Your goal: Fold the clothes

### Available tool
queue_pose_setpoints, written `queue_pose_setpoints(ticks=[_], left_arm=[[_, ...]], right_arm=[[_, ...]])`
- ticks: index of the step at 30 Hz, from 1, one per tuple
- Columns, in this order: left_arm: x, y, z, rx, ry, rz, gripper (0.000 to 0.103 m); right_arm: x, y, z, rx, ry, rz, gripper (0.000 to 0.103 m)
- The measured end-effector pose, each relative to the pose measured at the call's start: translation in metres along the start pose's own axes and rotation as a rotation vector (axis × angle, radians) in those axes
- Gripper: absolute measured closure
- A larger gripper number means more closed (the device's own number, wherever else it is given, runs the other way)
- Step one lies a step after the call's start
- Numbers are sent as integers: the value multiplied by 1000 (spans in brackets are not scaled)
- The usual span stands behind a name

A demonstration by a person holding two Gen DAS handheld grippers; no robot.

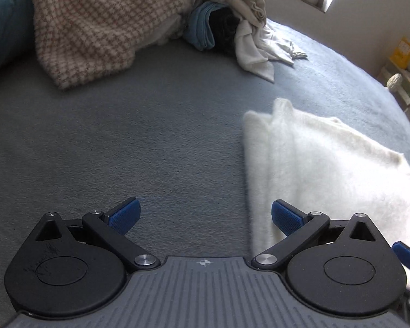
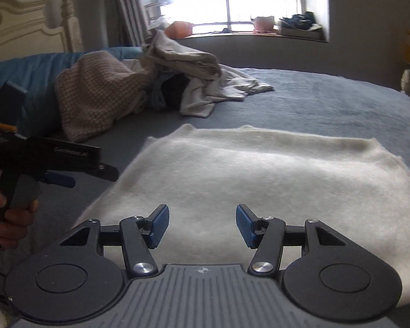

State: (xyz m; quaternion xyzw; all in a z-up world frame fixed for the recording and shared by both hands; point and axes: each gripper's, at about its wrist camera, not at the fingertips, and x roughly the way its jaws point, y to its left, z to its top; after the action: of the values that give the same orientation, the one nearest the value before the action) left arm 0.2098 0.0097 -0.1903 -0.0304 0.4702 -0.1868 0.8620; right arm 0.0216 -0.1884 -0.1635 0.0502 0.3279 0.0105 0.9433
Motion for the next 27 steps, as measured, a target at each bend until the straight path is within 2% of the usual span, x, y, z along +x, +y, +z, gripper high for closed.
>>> queue_pose_setpoints(ticks=[5,12,15,17,20,27], left_arm=[[3,1,1,39,16,3,0],[3,10,4,32,36,14,0],[2,17,5,18,39,18,0],[1,20,3,16,42,22,0],[1,24,2,9,49,22,0],[-1,30,0,5,41,26,0]], right_arm=[[15,34,5,-7,28,147,42],[27,85,-3,-281,57,194,41],[27,100,-12,-435,67,200,33],[26,110,-20,-541,73,203,28],[29,121,-33,-684,77,176,27],[48,137,-60,-907,51,42,27]])
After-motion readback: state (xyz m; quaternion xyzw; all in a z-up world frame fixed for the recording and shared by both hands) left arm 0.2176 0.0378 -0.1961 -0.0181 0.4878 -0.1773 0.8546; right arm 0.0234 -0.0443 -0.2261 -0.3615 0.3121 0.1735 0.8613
